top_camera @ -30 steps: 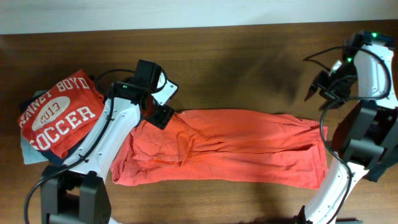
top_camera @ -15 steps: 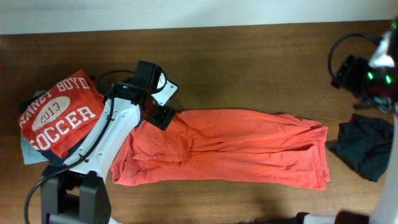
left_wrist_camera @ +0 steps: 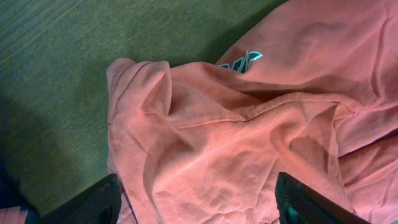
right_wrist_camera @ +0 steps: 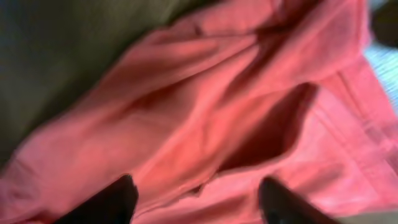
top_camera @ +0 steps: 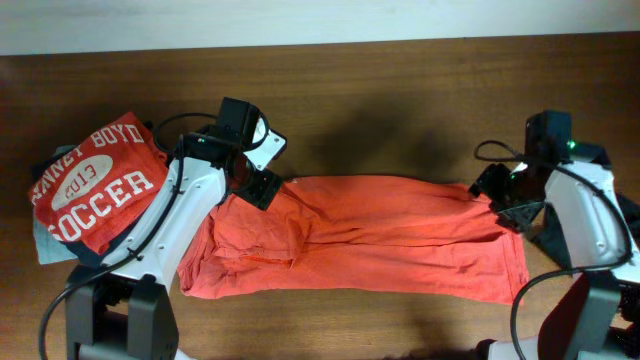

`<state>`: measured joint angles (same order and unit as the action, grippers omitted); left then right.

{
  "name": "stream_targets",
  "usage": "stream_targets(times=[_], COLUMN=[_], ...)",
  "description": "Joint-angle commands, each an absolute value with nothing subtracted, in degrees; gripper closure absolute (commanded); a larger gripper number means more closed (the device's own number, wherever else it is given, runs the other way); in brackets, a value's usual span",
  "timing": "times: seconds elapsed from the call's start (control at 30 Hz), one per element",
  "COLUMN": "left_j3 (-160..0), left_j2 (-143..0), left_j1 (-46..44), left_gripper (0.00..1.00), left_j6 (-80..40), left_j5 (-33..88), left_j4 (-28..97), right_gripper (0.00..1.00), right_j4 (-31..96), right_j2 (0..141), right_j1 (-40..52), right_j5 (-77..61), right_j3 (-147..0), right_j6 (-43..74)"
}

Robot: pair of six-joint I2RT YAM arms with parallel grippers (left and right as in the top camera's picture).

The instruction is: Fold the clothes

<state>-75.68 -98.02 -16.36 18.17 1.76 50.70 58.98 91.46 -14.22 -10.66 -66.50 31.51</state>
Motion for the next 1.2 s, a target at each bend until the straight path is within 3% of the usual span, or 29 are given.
stream_targets(times=[0.0,0.33,0.43,0.5,0.57,0.6,0.63,1.17], left_j3=[-75.2,-75.2,-75.2,-75.2,-75.2,-75.2,-75.2,-75.2], left_j2=[-97.5,-97.5,-97.5,-97.5,-97.5,-97.5,-97.5,-97.5], left_j1=[-16.3,-16.3,-16.3,-16.3,-16.3,-16.3,-16.3,-16.3], left_gripper=[0.21,0.21,0.21,0.21,0.2,0.2,0.2,0.2], left_j6=[17.6,17.6,17.6,17.6,17.6,17.6,17.6,17.6], left_j5=[2.6,2.6,2.6,2.6,2.6,2.6,2.6,2.6], left_j4=[50.7,50.5,50.5,50.5,50.5,50.5,50.6,50.6], right_gripper=[0.39,0.41,0.47,0.57,0.75,0.91,0.96,0.96], right_j4=[56.1,51.9,51.1,50.9,50.9,51.5,52.0,64.8], right_j2=[90.4,98.5,101.0,102.3,102.5,102.1,101.7,92.9], right_j1=[-16.8,-23.0,-23.3,-23.3,-23.3,-23.4,-23.4,-23.4], right_j5=[-13.5,-11.8,-11.6,-11.4,-11.4,-11.4,-11.2,-4.6], right_j3=[-63.7,-62.9,-62.9,-62.9,-62.9,-63.1,-63.4,-65.9], right_j6=[35.1,35.4,35.5,35.5,35.4,35.4,35.3,27.8])
